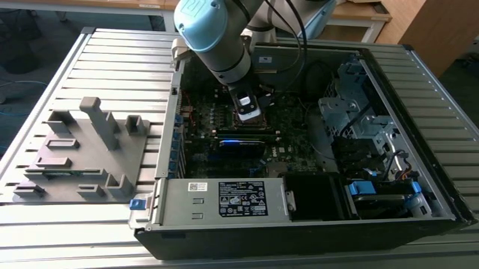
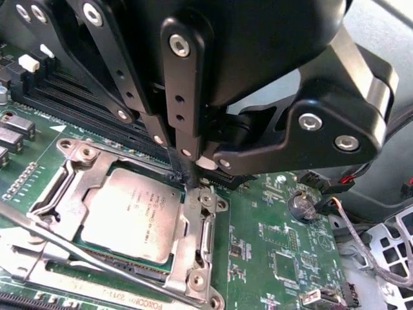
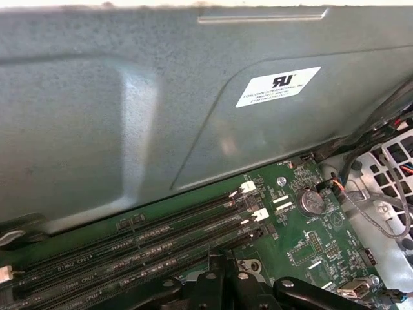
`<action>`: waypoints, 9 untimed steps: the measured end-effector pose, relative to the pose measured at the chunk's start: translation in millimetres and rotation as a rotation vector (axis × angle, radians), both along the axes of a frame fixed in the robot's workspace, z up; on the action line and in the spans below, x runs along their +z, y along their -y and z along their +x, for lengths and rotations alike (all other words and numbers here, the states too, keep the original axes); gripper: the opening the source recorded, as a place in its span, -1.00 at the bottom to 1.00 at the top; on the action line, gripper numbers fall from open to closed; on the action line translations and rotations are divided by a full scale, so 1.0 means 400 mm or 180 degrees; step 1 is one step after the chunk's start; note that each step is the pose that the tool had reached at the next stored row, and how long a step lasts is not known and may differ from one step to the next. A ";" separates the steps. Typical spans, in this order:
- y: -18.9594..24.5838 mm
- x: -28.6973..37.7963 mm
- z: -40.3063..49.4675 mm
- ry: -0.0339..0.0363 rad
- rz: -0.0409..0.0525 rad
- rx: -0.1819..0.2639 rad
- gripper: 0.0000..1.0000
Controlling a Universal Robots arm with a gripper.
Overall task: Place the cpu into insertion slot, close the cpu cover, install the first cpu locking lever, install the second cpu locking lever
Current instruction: 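Install the first cpu locking lever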
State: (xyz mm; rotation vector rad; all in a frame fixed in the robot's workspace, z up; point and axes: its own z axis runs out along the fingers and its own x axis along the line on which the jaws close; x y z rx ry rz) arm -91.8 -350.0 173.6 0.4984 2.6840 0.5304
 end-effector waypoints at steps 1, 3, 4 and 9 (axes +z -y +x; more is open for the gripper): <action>0.000 0.000 0.000 0.0000 0.0000 -0.0001 -0.80; 0.000 -0.001 0.000 0.0000 0.0000 -0.0003 -0.80; 0.000 -0.001 0.000 0.0000 0.0000 -0.0003 -0.80; 0.000 0.002 0.000 0.0001 0.0001 -0.0004 -0.80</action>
